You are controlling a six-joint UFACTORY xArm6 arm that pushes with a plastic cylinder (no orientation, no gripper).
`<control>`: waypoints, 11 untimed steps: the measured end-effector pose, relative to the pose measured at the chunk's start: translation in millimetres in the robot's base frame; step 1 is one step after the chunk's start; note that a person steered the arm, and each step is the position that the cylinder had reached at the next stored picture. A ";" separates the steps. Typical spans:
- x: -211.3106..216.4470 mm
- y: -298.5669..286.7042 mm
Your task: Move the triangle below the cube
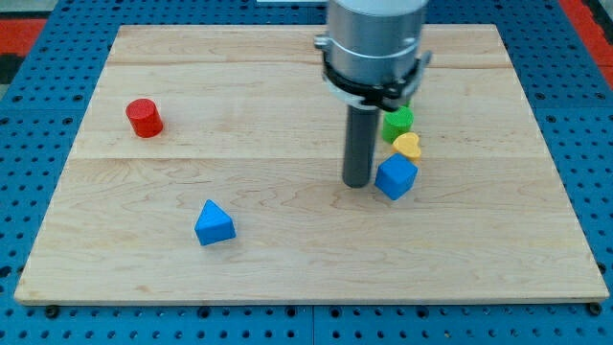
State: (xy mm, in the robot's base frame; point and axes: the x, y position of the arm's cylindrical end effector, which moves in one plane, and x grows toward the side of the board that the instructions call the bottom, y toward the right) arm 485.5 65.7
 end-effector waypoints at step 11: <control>130.9 -78.0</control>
State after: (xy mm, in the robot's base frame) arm 616.4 -12.3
